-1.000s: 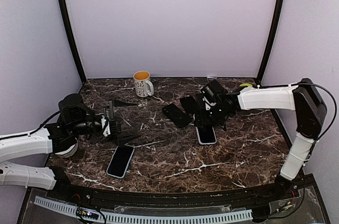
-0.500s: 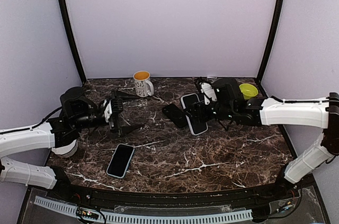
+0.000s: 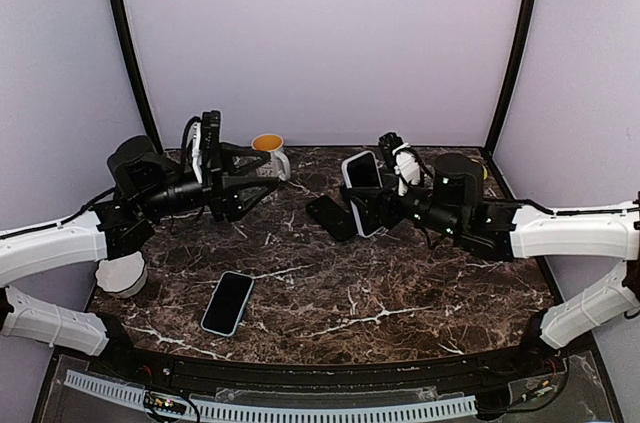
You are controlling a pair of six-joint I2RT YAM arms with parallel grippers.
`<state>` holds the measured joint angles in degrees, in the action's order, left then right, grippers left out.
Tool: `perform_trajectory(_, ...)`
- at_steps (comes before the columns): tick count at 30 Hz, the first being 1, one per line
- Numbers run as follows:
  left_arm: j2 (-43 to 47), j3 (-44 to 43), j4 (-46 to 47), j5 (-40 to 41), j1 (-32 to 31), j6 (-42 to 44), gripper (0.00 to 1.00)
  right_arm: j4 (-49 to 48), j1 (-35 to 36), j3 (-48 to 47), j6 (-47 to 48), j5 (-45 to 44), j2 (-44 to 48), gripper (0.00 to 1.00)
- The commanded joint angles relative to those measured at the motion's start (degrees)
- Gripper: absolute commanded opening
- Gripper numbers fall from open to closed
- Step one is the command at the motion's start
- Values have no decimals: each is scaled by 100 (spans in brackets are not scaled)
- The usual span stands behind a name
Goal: Take the phone out of the phone case
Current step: Pass from the right arm to the left
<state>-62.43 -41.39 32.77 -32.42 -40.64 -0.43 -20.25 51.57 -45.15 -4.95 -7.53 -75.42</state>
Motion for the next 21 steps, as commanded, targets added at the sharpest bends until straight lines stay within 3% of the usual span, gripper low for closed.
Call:
perform_trajectory(1, -134, -462, 273, 392, 13, -1968, 70, -1276, 173, -27, 450, -27, 290, 44)
perform_trajectory(6, -355, -963, -615, 1086, -27, -2382, 67, -1210, 454, -218, 921, -300, 229, 43)
perform_trajectory(12, -814, -1663, -1723, 2040, -510, -2235, 66, -1077, 923, -495, 1425, -787, 78, 43)
perform_trajectory(21, -1121, -1880, -1835, 2409, -910, -2099, 58, -894, 1275, -804, 1707, -1113, -156, 43)
